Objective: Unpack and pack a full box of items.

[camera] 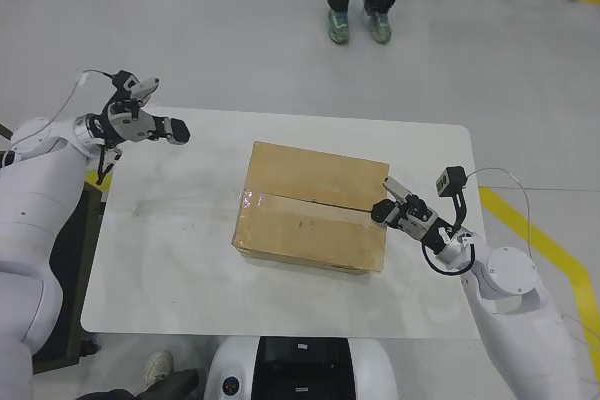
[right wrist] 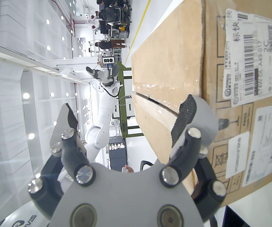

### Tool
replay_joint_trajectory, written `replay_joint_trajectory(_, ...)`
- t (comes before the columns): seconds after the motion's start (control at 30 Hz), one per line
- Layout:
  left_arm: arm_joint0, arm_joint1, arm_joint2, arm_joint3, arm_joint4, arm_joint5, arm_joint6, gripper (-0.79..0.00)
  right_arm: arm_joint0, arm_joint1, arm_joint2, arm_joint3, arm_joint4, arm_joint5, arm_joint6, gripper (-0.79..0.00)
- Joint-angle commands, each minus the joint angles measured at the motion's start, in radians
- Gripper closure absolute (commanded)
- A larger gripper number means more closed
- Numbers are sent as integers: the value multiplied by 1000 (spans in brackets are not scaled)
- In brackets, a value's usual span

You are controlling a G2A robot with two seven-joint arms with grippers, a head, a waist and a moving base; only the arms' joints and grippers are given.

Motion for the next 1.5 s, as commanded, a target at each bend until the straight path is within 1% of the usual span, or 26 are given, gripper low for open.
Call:
replay_joint_trajectory(0.0,4,-1,-11,-11,8,-25,27,-785,0,0,0,0,0,0,0,-785)
replay_joint_trajectory(0.17,32,8,-41,-55,52,-83,87,-785,0,0,0,0,0,0,0,-785)
replay_joint_trajectory(0.3,81,20,-74,-109,79,-114,147,-785,0,0,0,0,0,0,0,-785)
replay_joint_trajectory(0.37,112,30,-92,-141,114,-143,198,-785,0,0,0,0,0,0,0,-785)
replay_joint_trajectory(0.5,197,55,-146,-233,151,-168,274,-785,0,0,0,0,0,0,0,-785)
replay_joint_trajectory(0.6,269,77,-198,-312,184,-180,358,-785,0,0,0,0,0,0,0,-785)
replay_joint_trajectory(0.77,409,112,-296,-475,226,-177,492,-785,0,0,0,0,0,0,0,-785)
replay_joint_trajectory(0.87,494,128,-348,-570,239,-147,544,-785,0,0,0,0,0,0,0,-785)
replay_joint_trajectory(1.47,494,128,-348,-570,239,-147,544,-785,0,0,0,0,0,0,0,-785)
